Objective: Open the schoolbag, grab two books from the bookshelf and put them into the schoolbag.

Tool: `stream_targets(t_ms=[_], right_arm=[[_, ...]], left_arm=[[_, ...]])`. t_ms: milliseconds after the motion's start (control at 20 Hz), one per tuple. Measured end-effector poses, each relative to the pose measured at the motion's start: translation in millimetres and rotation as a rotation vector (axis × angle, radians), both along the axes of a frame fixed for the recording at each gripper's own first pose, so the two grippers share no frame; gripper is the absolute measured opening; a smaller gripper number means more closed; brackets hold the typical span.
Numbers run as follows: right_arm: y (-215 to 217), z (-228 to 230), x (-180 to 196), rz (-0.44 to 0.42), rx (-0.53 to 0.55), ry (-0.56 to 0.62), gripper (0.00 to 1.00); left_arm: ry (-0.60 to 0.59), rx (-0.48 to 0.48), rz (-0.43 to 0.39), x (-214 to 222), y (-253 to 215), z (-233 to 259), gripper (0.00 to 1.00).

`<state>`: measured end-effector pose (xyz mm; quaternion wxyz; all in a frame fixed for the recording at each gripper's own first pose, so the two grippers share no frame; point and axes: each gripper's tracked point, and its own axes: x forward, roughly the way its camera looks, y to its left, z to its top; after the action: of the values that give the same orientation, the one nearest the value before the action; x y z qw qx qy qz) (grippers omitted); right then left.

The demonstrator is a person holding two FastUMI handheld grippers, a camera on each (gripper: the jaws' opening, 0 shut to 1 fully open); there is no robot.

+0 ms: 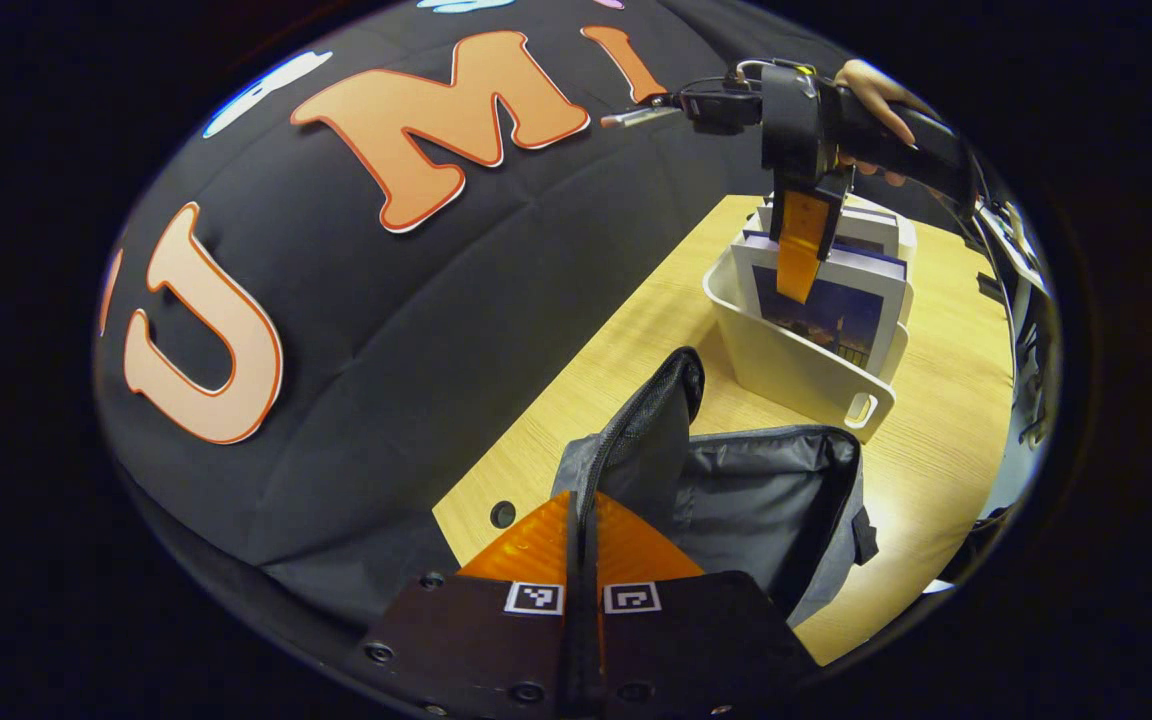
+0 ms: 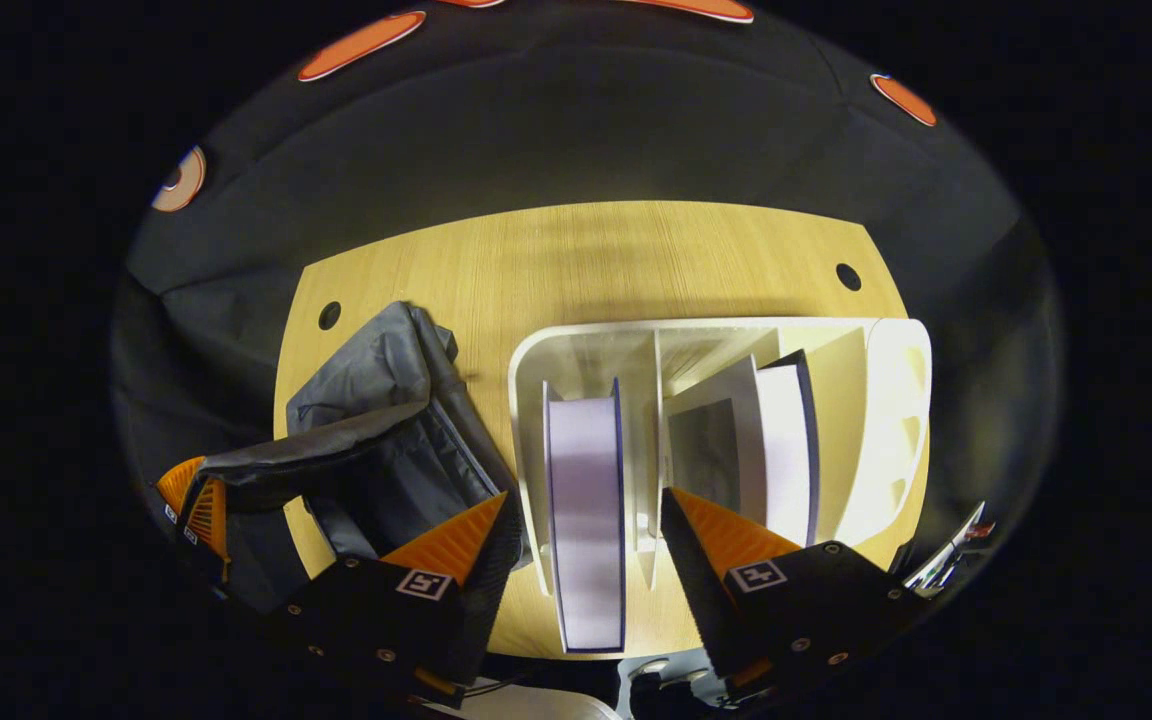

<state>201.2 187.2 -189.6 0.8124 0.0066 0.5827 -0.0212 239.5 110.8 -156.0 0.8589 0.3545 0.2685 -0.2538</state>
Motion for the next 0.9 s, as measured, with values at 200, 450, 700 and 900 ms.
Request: stream_targets(t_ms=[200,450,700,900], right_arm=[[-4,-15,-2,-0.044,-0.004,0.023,0.58],[-7,-13,-4,-0.046,-0.028,0.011,0.35],[3,24,-12,-0.021,-0.045,-0.038,0.34],[3,83,-24,0.016,-0.104,-0.131,0.34]], left_arm=[[0.003,-0.01,0.01,-1,2,-2,0.01],[0.01,-0.01,0.008,-4,2,-3,0.01],[0.016,-0.006,-0.002,-5,2,-6,0.01],[0.02,0.004,-0.02,-3,2,-8,0.01]])
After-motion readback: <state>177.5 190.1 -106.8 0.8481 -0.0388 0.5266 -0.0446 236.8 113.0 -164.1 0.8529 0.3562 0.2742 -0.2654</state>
